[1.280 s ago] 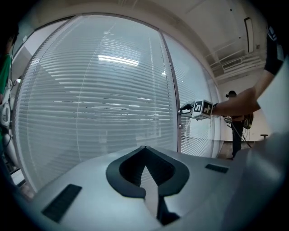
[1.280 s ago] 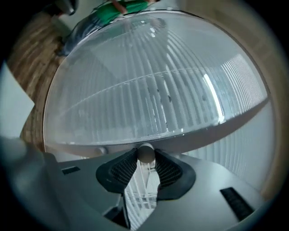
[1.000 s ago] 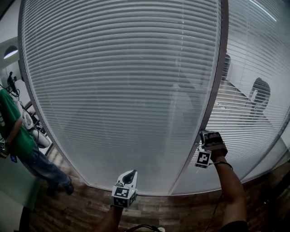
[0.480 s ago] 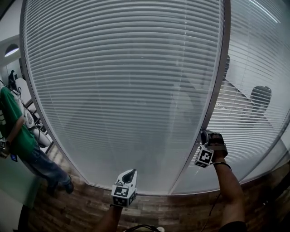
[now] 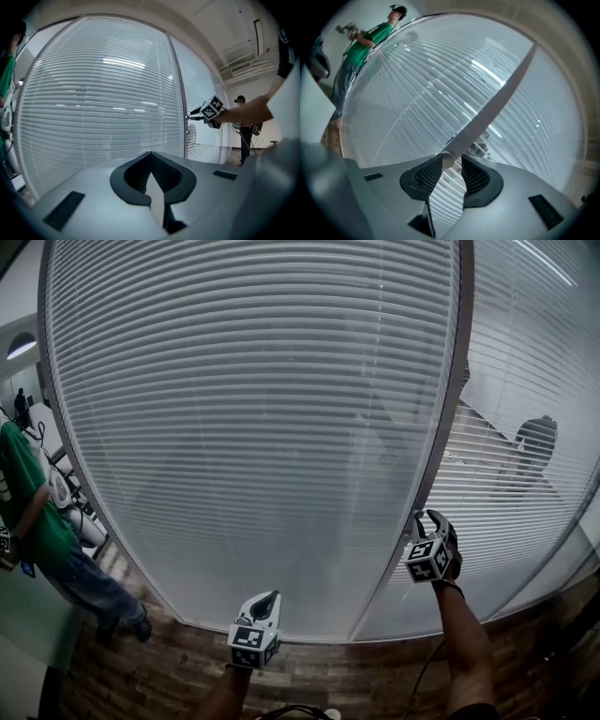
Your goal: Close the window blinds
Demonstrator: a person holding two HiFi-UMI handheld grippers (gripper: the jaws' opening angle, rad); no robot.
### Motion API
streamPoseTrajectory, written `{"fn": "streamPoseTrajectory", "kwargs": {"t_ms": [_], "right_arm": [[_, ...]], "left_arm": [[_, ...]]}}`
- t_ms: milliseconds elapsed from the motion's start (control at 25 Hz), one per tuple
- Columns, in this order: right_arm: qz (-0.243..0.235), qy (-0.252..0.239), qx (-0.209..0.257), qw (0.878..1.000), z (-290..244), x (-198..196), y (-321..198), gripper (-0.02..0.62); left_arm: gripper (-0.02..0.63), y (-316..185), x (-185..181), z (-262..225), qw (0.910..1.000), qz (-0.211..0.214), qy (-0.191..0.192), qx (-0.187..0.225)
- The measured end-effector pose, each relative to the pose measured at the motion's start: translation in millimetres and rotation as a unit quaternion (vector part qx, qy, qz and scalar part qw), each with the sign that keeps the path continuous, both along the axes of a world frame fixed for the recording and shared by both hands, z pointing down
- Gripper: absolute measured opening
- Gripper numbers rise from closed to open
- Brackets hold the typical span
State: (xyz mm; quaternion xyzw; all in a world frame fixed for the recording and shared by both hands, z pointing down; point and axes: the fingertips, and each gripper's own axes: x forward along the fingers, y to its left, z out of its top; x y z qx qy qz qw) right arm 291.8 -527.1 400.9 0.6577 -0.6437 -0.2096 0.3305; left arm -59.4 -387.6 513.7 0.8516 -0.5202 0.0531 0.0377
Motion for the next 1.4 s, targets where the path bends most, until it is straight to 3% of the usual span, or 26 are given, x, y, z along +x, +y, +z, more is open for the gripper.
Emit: {"fn": "streamPoseTrajectory", "kwargs": {"t_ms": [120,240,360,640,920,1160,1400], "right_arm": [[-0.010,-0.091,0.012,0.996,-9,-4,10,0.129],[-0.022,-0.184,0.013,0.983,-12,-16,28,0.129],[-0.034,-0.239,0.038,0.970,-16,-27,43,0.096],[-0.040,-0.258,0.063,0.963,0,-58,67,0.003],[-0.036,-0.326,0.047,0.944,28,-107,108,0.003],[-0.035,-0.325,0.050,0.944,47,-145,143,0.003],[-0.026,-0.329,0.053,0.942,55,-176,177,0.003]], "left_arm": [[-0.005,0,-4,11,0.9998,0.009,0.016,-0.013],[-0.005,2,-15,20,0.9994,0.004,0.026,-0.022],[-0.005,3,-25,17,0.9992,-0.005,0.034,-0.023],[-0.005,6,-38,14,0.9994,-0.008,0.031,-0.015],[-0.005,21,-59,0,0.9996,-0.014,0.026,-0.005],[-0.005,38,-81,-1,0.9999,-0.004,0.008,0.007],[-0.005,59,-106,4,0.9999,-0.004,0.005,-0.015]]}}
